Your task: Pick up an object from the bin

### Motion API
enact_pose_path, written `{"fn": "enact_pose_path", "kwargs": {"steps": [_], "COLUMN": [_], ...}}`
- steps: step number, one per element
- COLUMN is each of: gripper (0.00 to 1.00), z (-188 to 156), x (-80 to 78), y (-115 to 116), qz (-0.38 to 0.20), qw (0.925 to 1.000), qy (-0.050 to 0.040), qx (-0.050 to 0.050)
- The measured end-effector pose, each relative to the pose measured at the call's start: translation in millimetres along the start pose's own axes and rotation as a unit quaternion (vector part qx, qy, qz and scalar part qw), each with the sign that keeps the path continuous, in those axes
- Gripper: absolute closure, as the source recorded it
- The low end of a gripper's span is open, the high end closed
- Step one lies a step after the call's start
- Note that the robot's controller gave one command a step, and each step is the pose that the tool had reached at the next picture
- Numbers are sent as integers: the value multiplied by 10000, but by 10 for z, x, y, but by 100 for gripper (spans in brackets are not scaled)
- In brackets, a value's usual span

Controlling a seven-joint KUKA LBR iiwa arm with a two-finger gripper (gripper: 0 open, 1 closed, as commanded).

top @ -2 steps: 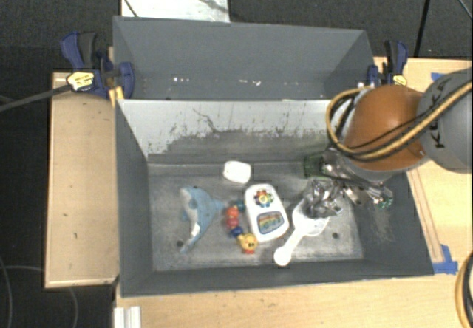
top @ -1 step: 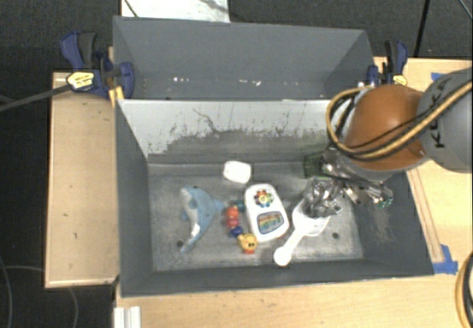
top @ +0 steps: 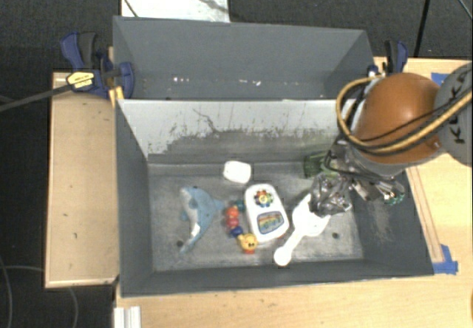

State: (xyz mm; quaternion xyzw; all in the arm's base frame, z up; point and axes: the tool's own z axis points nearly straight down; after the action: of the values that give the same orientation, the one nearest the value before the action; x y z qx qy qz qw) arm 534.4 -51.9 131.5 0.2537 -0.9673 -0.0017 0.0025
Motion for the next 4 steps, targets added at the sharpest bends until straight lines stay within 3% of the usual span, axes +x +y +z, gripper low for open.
{"fn": "enact_pose_path", "kwargs": {"steps": [1,2,3,4], "gripper": [100,0,0,0], "z": [-622,-738,-742,-527], "x": [-10,357,354,321], "y": [-131,64,62,105], "qz": [131,38,41,-361], "qw": [9999,10000,10000,9993], "qy": [-23,-31,-36,-54], "qx": [15,22,26,51]}}
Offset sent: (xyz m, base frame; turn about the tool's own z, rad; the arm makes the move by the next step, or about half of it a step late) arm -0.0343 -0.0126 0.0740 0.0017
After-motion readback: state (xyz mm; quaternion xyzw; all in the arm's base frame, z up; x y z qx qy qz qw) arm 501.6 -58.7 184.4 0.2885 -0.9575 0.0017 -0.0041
